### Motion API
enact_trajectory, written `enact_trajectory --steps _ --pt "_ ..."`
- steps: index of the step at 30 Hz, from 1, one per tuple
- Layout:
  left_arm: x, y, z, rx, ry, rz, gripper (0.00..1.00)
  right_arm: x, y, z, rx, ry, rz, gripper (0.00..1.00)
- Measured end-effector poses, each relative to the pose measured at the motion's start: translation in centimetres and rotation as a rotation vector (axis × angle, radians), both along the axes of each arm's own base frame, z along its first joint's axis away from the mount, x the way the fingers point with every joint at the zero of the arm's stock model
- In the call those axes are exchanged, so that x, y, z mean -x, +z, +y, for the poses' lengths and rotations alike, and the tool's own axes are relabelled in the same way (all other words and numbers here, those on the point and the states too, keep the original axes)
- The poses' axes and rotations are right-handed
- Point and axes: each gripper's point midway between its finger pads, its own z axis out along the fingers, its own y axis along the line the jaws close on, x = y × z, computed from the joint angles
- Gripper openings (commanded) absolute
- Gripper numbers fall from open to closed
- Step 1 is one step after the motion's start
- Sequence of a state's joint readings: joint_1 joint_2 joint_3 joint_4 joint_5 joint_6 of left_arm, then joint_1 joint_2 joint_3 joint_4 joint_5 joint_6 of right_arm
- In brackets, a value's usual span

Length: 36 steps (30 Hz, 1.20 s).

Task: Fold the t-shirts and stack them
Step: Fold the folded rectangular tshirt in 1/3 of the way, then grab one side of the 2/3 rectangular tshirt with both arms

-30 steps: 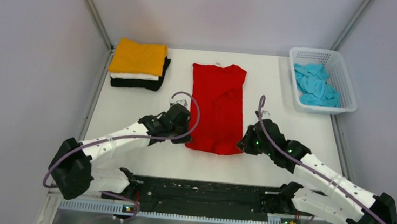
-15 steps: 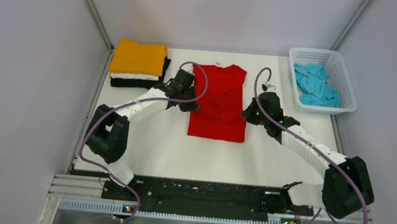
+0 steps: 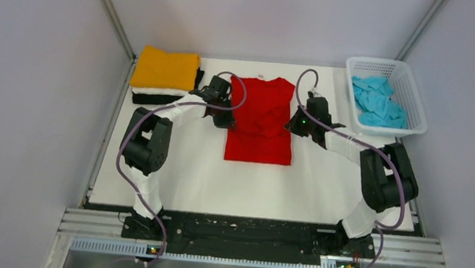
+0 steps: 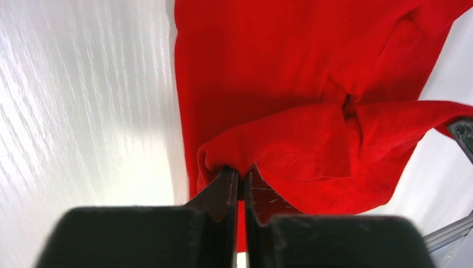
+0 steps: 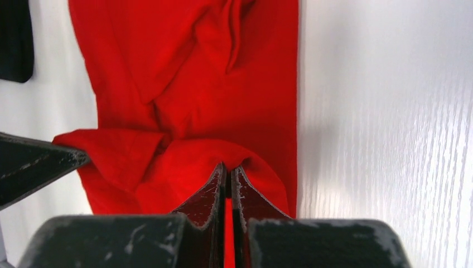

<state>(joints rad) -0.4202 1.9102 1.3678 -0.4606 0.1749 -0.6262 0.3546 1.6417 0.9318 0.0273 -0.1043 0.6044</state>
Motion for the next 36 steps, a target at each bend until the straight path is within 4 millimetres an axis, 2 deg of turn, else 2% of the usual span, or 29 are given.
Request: enact_trajectory --steps 2,5,6,7,8,10,14,15,17,19,23,26,29,30,32,33,36 --pt "-0.4 -0.4 0.1 0.005 -0.001 0.011 0.42 -0.6 -0.8 -0.2 -0.001 -0.006 0.015 0.10" --pt "-1.7 -0.8 0.1 0.023 0.003 0.022 0.64 -1.9 -1.7 -0.6 -0.010 -0.024 0.036 0.20" --pt "-2.2 -0.8 0.1 0.031 0.005 0.021 0.81 -2.6 -1.9 -0.7 -0.016 -0.030 0.040 0.28" --pt "-2.8 -0.7 0.2 0.043 0.008 0.021 0.96 -3.2 -1.9 -0.8 -0.024 -0.037 0.041 0.42" --pt "-3.3 -0.6 0.3 0.051 0.008 0.016 0.99 -3.9 -1.8 -0.9 -0.036 -0.042 0.041 0.56" --pt "-4.4 0.1 0.8 0.075 0.027 0.008 0.99 -5.4 -1.2 -0.9 -0.061 -0.049 0.028 0.68" --pt "-5.9 2.1 2.1 0.098 0.063 -0.038 0.99 -6.8 0.5 -0.8 -0.086 -0.046 -0.011 0.98" --pt "-5.9 2.7 2.5 0.101 0.070 -0.051 0.99 -6.8 0.8 -0.8 -0.088 -0.040 -0.021 0.99" --pt "-4.9 3.7 3.1 0.108 0.074 -0.068 0.99 -6.0 0.9 -0.8 -0.090 -0.032 -0.021 0.99" --pt "-2.8 4.7 3.5 0.117 0.071 -0.086 0.99 -4.1 0.7 -1.3 -0.088 -0.028 -0.006 0.99" --pt "2.6 4.8 4.0 0.129 0.054 -0.086 0.99 1.7 0.3 -2.5 -0.093 -0.016 0.025 0.98" --pt "6.7 2.9 3.8 0.130 0.032 -0.040 0.99 6.0 -0.5 -3.2 -0.106 -0.007 0.057 0.99" --pt "10.2 -0.1 3.6 0.128 0.018 0.041 0.98 9.1 -2.0 -3.4 -0.130 0.008 0.112 0.98" --pt "11.2 -1.0 3.6 0.128 0.016 0.069 0.95 9.9 -2.6 -3.3 -0.137 0.013 0.135 0.98" --pt "12.2 -2.3 3.4 0.139 0.025 0.111 0.89 11.1 -3.6 -3.1 -0.160 0.020 0.175 0.95" --pt "12.2 -2.2 3.1 0.155 0.025 0.111 0.86 11.1 -3.5 -3.0 -0.166 0.023 0.171 0.92" --pt "11.0 -2.3 2.1 0.185 0.028 0.080 0.74 11.2 -3.6 -2.6 -0.186 0.028 0.175 0.73"
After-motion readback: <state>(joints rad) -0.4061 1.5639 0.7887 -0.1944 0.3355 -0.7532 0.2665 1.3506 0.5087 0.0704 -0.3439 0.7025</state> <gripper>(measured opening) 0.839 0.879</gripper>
